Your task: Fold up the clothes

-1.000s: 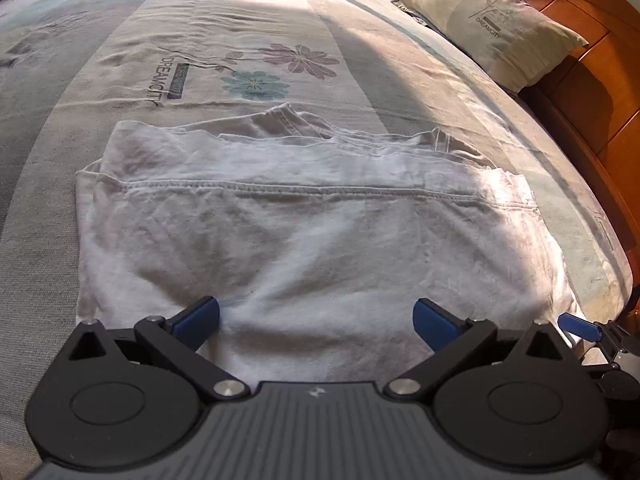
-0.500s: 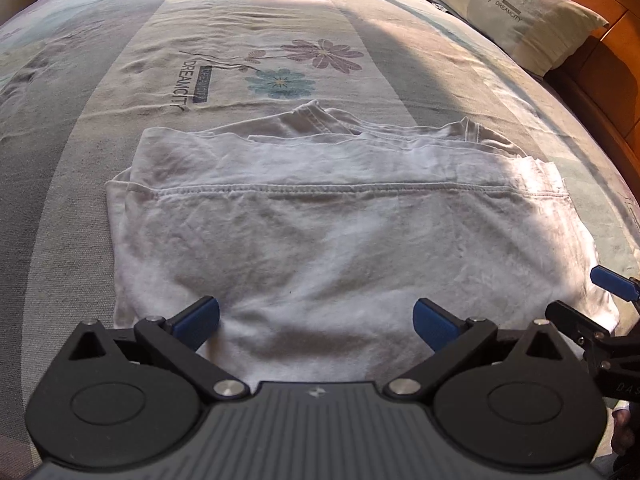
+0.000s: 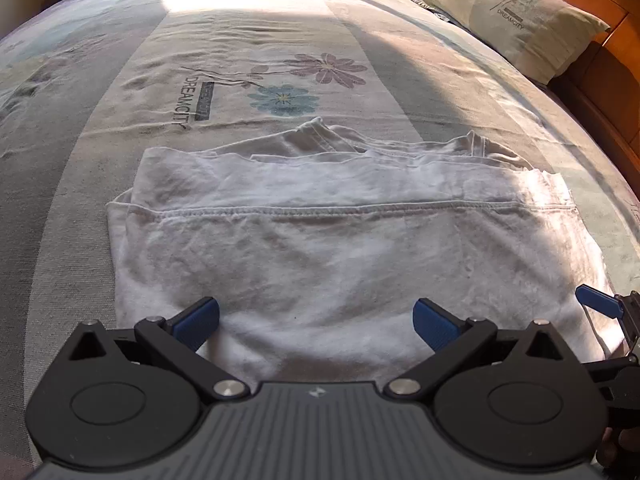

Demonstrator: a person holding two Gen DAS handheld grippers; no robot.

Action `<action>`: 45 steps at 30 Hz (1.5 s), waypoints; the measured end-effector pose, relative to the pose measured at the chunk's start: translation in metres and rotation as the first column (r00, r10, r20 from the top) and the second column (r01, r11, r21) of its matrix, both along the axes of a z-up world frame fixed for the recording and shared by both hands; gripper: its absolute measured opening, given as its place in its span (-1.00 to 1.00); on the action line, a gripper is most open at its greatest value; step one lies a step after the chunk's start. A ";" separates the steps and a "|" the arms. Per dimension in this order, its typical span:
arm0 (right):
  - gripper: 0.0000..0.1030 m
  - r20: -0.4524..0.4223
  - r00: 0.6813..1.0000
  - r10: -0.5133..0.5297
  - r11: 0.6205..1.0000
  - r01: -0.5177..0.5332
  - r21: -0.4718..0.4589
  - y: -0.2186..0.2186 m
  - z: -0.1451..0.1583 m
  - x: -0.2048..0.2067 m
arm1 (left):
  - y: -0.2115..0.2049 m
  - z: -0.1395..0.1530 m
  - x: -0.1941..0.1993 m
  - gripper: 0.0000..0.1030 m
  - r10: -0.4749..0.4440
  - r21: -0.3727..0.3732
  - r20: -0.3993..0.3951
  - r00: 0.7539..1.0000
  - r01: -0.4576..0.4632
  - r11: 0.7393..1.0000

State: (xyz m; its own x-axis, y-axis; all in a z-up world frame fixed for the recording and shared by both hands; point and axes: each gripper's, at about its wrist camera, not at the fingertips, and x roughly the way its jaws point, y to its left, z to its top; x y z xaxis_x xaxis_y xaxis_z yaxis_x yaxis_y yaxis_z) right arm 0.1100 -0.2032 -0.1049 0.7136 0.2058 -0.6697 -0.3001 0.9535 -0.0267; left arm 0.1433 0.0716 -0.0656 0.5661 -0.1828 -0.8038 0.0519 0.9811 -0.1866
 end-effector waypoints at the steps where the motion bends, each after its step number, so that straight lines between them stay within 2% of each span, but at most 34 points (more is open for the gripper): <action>1: 1.00 -0.001 1.000 -0.001 1.000 0.001 -0.003 0.000 0.001 0.000 | 0.000 0.001 0.000 0.99 0.001 -0.001 0.005 1.000 -0.001 1.000; 5: 1.00 -0.014 1.000 -0.001 1.000 0.001 -0.016 0.004 0.007 -0.004 | 0.005 0.002 -0.002 0.99 0.022 -0.028 0.021 1.000 -0.021 0.999; 8: 1.00 -0.019 1.000 0.003 1.000 -0.003 0.003 0.005 0.012 -0.011 | 0.011 -0.011 -0.002 0.98 0.032 -0.073 -0.029 0.999 -0.034 0.997; 14: 1.00 -0.029 0.999 0.019 1.000 -0.018 0.017 0.012 0.030 -0.024 | 0.018 0.013 -0.025 0.99 0.031 -0.090 0.043 0.999 -0.027 0.996; 20: 1.00 -0.025 0.997 0.076 0.991 -0.073 0.116 0.035 0.054 -0.026 | 0.035 0.017 -0.044 0.99 0.062 -0.108 0.057 0.996 -0.055 0.993; 24: 1.00 -0.029 0.994 0.107 0.986 -0.102 0.134 0.053 0.057 -0.034 | 0.064 0.025 -0.056 0.99 0.078 -0.176 0.096 0.992 -0.060 0.983; 26: 1.00 -0.028 0.992 0.121 0.984 -0.117 0.131 0.059 0.056 -0.040 | 0.086 0.027 -0.059 0.99 0.099 -0.241 0.102 0.990 -0.072 0.968; 28: 1.00 -0.033 0.992 0.123 0.985 -0.118 0.130 0.063 0.054 -0.046 | 0.109 0.022 -0.054 0.99 0.131 -0.315 0.065 0.989 -0.104 0.943; 33: 1.00 -0.059 0.992 0.108 0.985 -0.099 0.141 0.064 0.049 -0.053 | 0.146 -0.003 -0.037 0.99 0.132 -0.503 -0.044 0.990 -0.136 0.854; 35: 1.00 -0.068 0.992 0.102 0.986 -0.091 0.143 0.064 0.048 -0.054 | 0.150 -0.014 -0.030 0.99 0.116 -0.547 -0.074 0.990 -0.138 0.826; 45: 1.00 -0.069 0.993 0.091 0.986 -0.080 0.143 0.058 0.047 -0.053 | 0.153 -0.048 0.005 0.99 0.067 -0.651 -0.124 0.990 -0.132 0.747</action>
